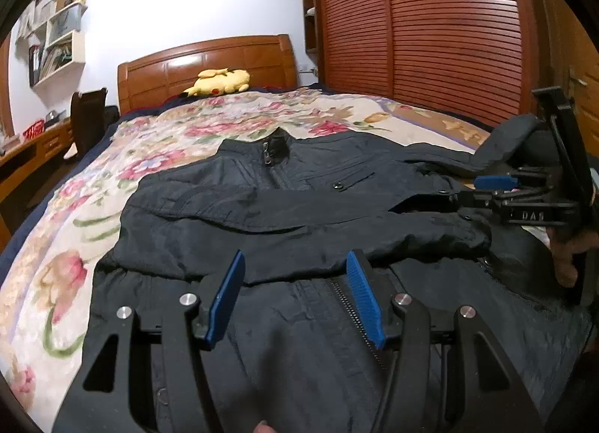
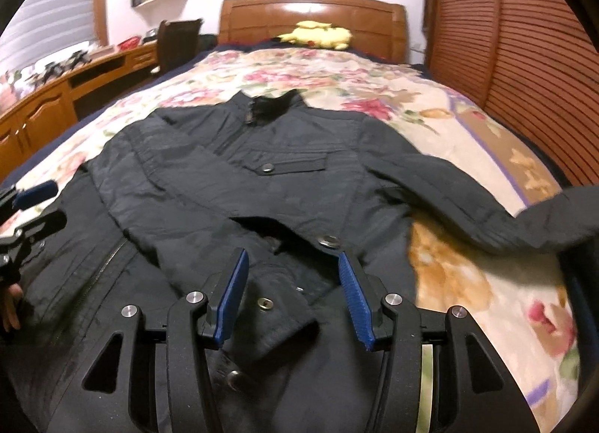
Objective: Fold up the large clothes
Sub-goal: 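Move the right tool to the other sleeve cuff by the wardrobe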
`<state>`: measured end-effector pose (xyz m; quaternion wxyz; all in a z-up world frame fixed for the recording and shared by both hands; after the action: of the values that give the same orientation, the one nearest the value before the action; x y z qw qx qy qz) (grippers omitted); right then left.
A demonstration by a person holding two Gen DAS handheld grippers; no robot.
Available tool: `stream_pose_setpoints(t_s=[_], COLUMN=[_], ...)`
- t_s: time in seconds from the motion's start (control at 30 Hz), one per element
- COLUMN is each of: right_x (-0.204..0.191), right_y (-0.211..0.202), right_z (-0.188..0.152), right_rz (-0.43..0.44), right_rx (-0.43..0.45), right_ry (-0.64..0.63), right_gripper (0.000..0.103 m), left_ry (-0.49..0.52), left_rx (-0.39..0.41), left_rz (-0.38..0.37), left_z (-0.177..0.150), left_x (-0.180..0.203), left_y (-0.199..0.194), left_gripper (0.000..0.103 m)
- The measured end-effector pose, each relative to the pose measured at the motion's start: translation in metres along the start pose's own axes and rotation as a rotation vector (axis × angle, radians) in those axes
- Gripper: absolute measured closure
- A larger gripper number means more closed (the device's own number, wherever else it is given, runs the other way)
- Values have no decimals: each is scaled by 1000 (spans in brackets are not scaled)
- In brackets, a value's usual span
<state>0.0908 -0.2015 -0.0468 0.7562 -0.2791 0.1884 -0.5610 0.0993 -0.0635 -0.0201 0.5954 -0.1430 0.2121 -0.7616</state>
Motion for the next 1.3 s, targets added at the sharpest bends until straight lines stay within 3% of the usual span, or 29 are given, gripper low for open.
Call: stream_pose_setpoints(t_s=[0.2, 0.33, 0.8, 1.03, 1.3], right_x=[28, 53, 148, 216, 268], right_y=[-19, -44, -109, -120, -120], right_z=[-2, 3, 22, 35, 54], right_rz=[-123, -167, -343, -433, -512], right_rx=[-32, -8, -11, -9, -14], right_ry=[-28, -19, 34, 183, 313], right_gripper=[41, 37, 35, 35, 35], left_ry=[15, 20, 2, -3, -4], left_rx=[8, 15, 15, 1, 0], left_rz=[-20, -31, -68, -73, -74], left_z=[2, 3, 4, 4, 4], left_x=[4, 6, 8, 8, 8], left_y=[-1, -4, -6, -3, -2], left_gripper=[47, 47, 47, 47, 47])
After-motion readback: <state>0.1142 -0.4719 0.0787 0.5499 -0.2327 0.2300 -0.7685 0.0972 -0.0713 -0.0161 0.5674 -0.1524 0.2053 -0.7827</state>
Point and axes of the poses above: each gripper's, at about its wrist camera, not at the fingertips, and y roughly the way its jaws point, x to its right, z to its top, the point moved 1 cm from there along y, roughly the way its jaws point, and after that the axes turned 1 degree about x, right-handed, at the moved point
